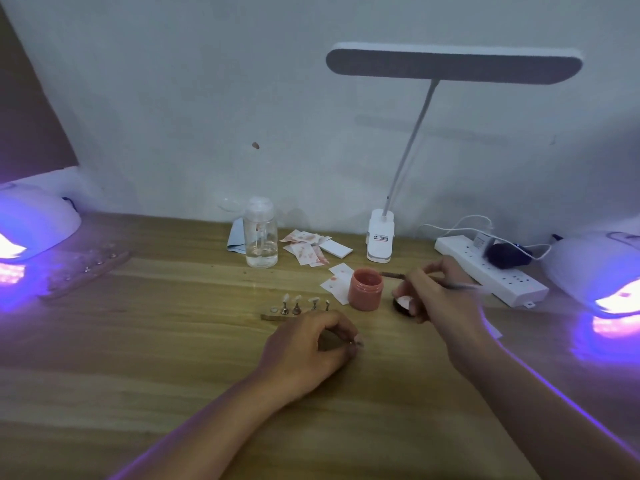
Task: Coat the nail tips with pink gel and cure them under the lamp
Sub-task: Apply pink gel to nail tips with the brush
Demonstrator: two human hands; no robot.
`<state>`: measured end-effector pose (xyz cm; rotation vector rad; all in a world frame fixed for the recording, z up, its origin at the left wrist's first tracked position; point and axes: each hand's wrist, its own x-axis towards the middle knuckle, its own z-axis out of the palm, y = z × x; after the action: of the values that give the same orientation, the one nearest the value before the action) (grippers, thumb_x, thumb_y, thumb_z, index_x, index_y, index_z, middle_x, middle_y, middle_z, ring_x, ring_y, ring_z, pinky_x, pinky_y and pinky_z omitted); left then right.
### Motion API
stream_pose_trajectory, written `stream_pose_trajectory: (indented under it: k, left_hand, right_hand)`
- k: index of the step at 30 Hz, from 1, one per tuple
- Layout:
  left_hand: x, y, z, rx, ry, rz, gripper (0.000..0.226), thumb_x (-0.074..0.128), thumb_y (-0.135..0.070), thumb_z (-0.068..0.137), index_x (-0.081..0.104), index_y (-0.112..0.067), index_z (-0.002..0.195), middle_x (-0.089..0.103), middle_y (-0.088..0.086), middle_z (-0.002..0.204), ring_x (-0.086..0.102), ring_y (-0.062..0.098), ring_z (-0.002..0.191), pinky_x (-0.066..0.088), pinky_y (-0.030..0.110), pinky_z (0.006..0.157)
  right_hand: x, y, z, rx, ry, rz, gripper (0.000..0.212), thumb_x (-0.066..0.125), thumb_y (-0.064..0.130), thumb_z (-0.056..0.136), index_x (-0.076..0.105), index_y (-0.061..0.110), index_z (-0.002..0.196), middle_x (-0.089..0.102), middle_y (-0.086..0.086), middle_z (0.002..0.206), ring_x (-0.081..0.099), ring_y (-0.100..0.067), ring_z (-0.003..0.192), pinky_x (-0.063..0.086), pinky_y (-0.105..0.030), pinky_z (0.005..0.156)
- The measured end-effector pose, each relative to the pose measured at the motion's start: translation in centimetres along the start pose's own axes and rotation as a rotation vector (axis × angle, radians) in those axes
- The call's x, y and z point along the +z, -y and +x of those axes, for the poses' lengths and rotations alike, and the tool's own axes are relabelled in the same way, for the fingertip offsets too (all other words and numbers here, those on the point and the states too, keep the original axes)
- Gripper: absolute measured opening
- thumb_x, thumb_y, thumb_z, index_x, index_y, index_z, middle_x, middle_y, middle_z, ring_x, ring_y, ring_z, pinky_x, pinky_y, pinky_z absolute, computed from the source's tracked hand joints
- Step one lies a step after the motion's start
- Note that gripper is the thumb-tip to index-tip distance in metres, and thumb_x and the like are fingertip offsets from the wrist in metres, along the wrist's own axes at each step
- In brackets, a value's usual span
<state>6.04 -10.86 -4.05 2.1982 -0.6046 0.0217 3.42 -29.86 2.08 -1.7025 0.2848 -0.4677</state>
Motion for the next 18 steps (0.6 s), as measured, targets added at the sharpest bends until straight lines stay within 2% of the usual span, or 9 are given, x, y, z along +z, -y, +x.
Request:
stream_pose_trajectory:
  k: [5, 7, 9, 12, 16, 18]
  left_hand:
    - [-0.1, 0.0, -0.1, 0.011, 0.007, -0.002, 0.013, 0.072, -0.046, 0.082, 0.064, -0.051, 0.091, 0.064, -0.036, 0.090, 0.052, -0.013, 0.066, 0.033, 0.019, 0.058]
    - [-0.1, 0.0, 0.0, 0.015, 0.004, 0.009, 0.011, 0.071, -0.046, 0.082, 0.064, -0.050, 0.090, 0.063, -0.036, 0.088, 0.052, -0.012, 0.066, 0.032, 0.020, 0.057]
    - [-0.2, 0.0, 0.0, 0.015, 0.006, 0.019, 0.012, 0.071, -0.045, 0.082, 0.063, -0.052, 0.088, 0.062, -0.038, 0.086, 0.053, -0.012, 0.068, 0.032, 0.019, 0.057]
    - [-0.2, 0.0, -0.1, 0.013, 0.012, 0.034, 0.016, 0.071, -0.044, 0.082, 0.061, -0.056, 0.084, 0.060, -0.040, 0.085, 0.053, -0.014, 0.070, 0.032, 0.018, 0.058]
    - [-0.1, 0.0, -0.1, 0.003, 0.003, 0.044, 0.015, 0.071, -0.043, 0.081, 0.061, -0.051, 0.089, 0.060, -0.040, 0.091, 0.051, -0.017, 0.073, 0.031, 0.016, 0.059]
    - [-0.2, 0.0, -0.1, 0.000, 0.001, 0.042, 0.014, 0.071, -0.043, 0.081, 0.062, -0.050, 0.089, 0.060, -0.039, 0.092, 0.051, -0.017, 0.073, 0.031, 0.014, 0.059]
  right_hand:
    - [1.8, 0.2, 2.8, 0.108, 0.044, -0.146, 0.006, 0.062, 0.018, 0.080, 0.057, 0.016, 0.077, 0.070, 0.000, 0.059, 0.046, -0.017, 0.052, 0.037, -0.025, 0.047]
    - [2.3, 0.1, 3.4, 0.091, 0.027, -0.243, 0.005, 0.062, 0.021, 0.078, 0.061, 0.018, 0.075, 0.069, 0.006, 0.056, 0.048, -0.014, 0.056, 0.037, -0.026, 0.053]
    - [2.6, 0.1, 3.8, 0.072, 0.020, -0.337, 0.015, 0.060, 0.023, 0.077, 0.061, 0.021, 0.062, 0.066, 0.009, 0.052, 0.050, -0.010, 0.058, 0.038, -0.027, 0.058]
    - [2.6, 0.0, 4.3, 0.062, 0.045, -0.438, 0.033, 0.060, 0.021, 0.079, 0.056, 0.020, 0.045, 0.061, 0.008, 0.047, 0.051, -0.013, 0.055, 0.040, -0.028, 0.057]
    - [2.4, 0.5, 4.1, 0.029, 0.056, -0.433, 0.031, 0.056, 0.021, 0.082, 0.057, 0.020, 0.052, 0.063, 0.008, 0.049, 0.049, -0.013, 0.054, 0.040, -0.031, 0.061]
    - [2.1, 0.8, 3.2, 0.026, 0.018, -0.305, 0.021, 0.052, 0.024, 0.086, 0.057, 0.021, 0.066, 0.068, 0.007, 0.056, 0.051, -0.012, 0.051, 0.043, -0.029, 0.058]
